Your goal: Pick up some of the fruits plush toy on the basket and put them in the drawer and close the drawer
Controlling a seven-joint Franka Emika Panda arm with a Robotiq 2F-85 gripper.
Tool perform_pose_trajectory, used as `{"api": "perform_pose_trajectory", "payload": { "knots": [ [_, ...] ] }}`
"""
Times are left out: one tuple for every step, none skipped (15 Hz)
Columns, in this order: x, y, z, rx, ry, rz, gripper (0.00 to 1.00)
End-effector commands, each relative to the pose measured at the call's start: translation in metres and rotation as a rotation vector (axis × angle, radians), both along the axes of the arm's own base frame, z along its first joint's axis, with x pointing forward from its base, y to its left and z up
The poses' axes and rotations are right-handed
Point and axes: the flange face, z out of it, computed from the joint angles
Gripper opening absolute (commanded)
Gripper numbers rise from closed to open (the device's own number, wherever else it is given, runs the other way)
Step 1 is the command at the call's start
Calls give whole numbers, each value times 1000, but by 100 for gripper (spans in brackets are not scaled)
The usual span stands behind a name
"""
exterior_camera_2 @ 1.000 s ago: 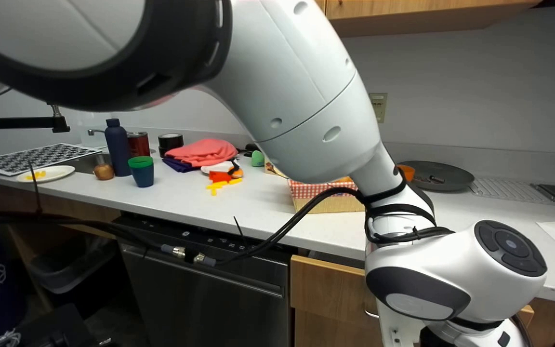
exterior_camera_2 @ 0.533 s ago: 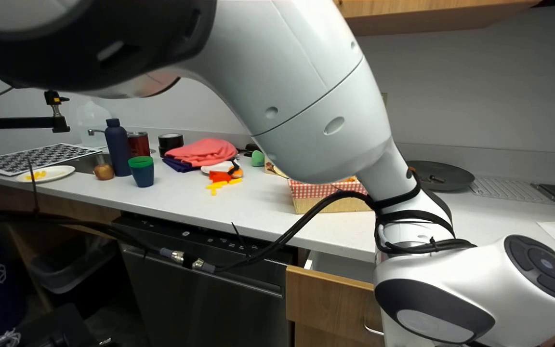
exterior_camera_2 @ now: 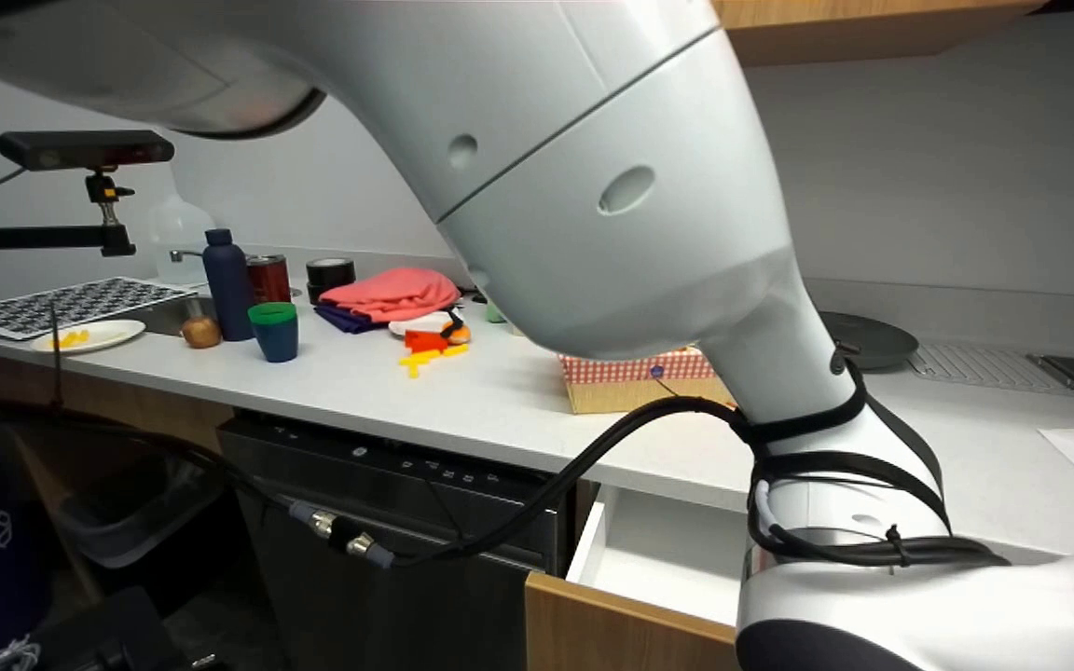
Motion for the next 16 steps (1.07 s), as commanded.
{"api": "perform_pose_trajectory", "payload": {
  "knots": [
    [-24, -32, 28, -78, -41, -36, 100],
    [-26, -30, 34, -70, -58, -31, 100],
    [-26, -27, 40, -60, -72, -22, 100],
    [-26, -24, 46, -54, -90, -15, 100],
    [-16, -29, 55, -43, -113, -4, 100],
    [-11, -29, 71, -38, -144, -1, 100],
    [-5, -31, 87, -44, -178, 2, 100],
    [2, -31, 102, -53, -211, 8, 100],
    [4, -29, 115, -58, -231, 16, 100],
    [8, -24, 127, -62, -253, 33, 100],
    [14, -20, 138, -69, -276, 48, 100],
    [22, -11, 146, -68, -293, 70, 100],
    [30, -4, 153, -71, -304, 93, 100],
    [40, 4, 152, -71, -296, 118, 100],
    [47, 11, 151, -68, -288, 134, 100],
    [54, 17, 144, -76, -265, 141, 100]
  ]
}}
